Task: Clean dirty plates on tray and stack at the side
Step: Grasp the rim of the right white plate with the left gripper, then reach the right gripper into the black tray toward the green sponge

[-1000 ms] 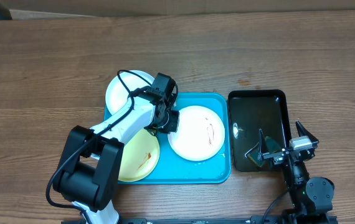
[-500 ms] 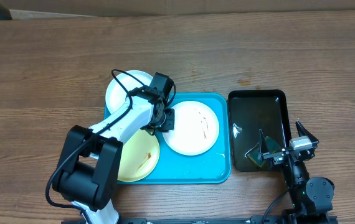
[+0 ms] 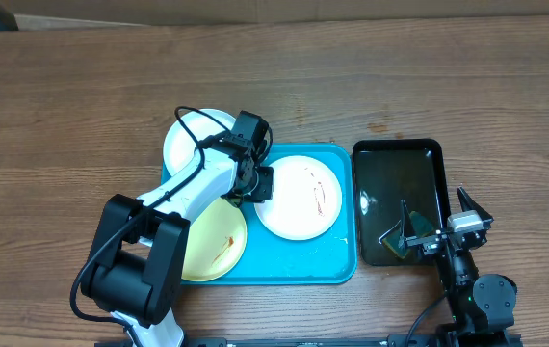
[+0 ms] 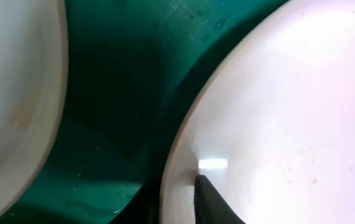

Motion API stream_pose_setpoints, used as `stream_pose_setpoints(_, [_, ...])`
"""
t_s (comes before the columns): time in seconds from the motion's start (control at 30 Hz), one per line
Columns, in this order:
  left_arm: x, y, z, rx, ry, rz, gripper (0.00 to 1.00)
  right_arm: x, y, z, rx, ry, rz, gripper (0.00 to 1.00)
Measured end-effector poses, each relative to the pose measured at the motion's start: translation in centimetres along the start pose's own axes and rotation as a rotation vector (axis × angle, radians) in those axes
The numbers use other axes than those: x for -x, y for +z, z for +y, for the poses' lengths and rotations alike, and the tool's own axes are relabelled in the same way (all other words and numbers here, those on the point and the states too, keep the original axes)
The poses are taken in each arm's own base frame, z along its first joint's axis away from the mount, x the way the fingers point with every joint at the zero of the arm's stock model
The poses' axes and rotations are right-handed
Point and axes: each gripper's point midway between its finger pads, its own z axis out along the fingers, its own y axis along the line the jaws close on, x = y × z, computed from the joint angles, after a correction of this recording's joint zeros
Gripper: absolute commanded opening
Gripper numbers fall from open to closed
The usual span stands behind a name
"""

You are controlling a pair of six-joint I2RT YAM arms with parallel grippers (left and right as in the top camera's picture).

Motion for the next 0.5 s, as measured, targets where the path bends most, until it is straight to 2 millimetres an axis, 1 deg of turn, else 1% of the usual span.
stream_pose_setpoints(0.1, [-0.6,-0.2,0.1,0.007,0.014,0.030,0.31,0.0,0.0,0.0,0.000,0.000,0.000,1.00])
stream_pose_setpoints(0.2, [-1.3,-0.4,0.1,0.004,0.018,0.064,0.30,0.0,0.0,0.0,0.000,0.000,0.001,1.00])
stream_pose_setpoints(0.27, [-1.8,-0.4,0.1,0.003,0.016,0.085,0.26,0.0,0.0,0.0,0.000,-0.001,0.000,1.00])
stream_pose_setpoints(0.3, [-1.9,-0.4,0.1,0.002,0.017,0.089,0.22,0.0,0.0,0.0,0.000,0.000,0.000,1.00])
stream_pose_setpoints(0.37, [-1.9,-0.4,0.1,-0.001,0.020,0.090,0.20,0.0,0.0,0.0,0.000,0.000,0.000,1.00])
stream_pose_setpoints(0.43, [-1.9,-0.4,0.0,-0.004,0.021,0.090,0.13,0.0,0.0,0.0,0.000,0.000,0.001,1.00])
stream_pose_setpoints(0.5, [-1.9,-0.4,0.0,-0.005,0.020,0.090,0.05,0.0,0.0,0.0,0.000,-0.001,0.000,1.00])
